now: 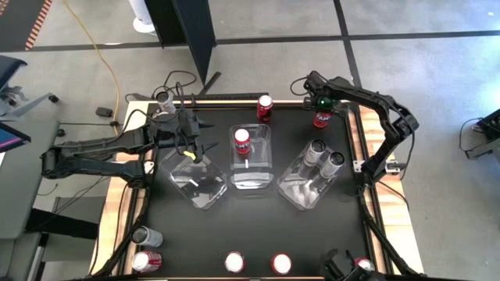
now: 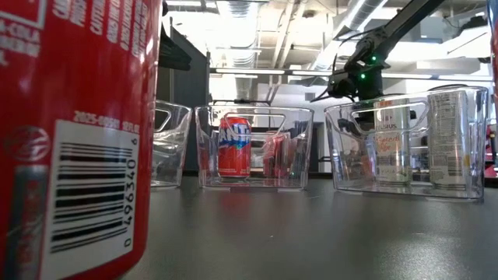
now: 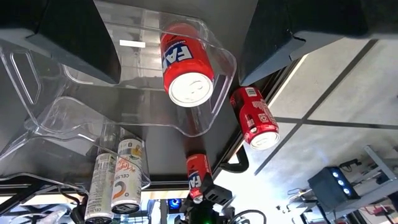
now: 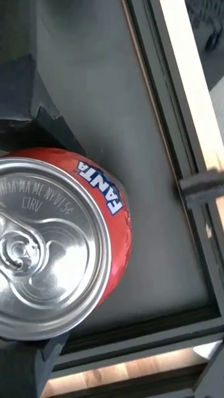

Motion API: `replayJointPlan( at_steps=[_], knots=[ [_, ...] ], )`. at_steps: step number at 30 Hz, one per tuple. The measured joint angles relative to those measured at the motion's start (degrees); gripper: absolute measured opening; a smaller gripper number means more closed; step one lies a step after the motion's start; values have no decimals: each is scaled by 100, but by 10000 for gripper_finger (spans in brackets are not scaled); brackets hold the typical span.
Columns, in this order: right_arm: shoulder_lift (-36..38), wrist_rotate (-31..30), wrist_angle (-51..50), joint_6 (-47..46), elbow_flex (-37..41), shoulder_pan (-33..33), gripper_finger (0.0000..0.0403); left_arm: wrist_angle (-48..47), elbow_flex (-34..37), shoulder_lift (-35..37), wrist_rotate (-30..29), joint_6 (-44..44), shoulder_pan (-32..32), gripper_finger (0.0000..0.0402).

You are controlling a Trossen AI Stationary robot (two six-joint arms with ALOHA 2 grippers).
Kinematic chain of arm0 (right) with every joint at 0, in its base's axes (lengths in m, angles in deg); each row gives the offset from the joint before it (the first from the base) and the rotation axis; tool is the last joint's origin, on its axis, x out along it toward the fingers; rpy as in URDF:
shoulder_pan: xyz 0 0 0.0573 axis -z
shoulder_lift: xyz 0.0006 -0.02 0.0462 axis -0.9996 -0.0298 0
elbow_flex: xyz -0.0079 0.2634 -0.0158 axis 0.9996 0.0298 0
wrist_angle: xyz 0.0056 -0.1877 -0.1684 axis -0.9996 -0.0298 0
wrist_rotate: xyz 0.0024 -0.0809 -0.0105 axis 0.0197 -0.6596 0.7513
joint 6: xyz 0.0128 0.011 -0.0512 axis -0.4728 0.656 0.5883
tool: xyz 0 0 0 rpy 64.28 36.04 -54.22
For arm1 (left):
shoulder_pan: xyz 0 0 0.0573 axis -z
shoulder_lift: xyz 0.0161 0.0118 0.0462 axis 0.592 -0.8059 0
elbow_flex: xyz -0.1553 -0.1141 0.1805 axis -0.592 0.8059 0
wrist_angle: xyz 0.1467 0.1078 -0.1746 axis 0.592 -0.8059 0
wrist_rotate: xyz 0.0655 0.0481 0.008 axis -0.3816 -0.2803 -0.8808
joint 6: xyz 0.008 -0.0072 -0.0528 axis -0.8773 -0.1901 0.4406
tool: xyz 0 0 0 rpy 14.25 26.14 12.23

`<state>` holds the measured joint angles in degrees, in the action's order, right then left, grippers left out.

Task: Sort soda cans
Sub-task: Put the top right orange soda can into the center transparent bin

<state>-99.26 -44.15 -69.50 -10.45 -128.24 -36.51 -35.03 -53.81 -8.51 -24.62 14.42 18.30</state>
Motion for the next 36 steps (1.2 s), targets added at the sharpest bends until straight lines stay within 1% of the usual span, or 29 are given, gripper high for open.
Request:
replayJointPlan(
  at_steps=[10, 18, 24, 31, 36],
  knots=[
    [586, -92, -32, 225, -219, -305, 307, -51, 2, 0, -31, -23, 2, 320],
    [1155, -87, -2, 626, -550, -789, 307, -91, 2, 2, -190, -39, 0, 320],
    [1417, -76, -6, 1028, -1013, -1395, 307, -100, 2, 7, -238, -35, 0, 320],
    [1407, 11, 4, 1487, -1644, -2159, 307, -128, -33, 9, -247, 54, 0, 320],
    [1401, 70, 23, 1600, -1864, -2723, 307, -131, -35, 9, -480, 70, 0, 320]
  ],
)
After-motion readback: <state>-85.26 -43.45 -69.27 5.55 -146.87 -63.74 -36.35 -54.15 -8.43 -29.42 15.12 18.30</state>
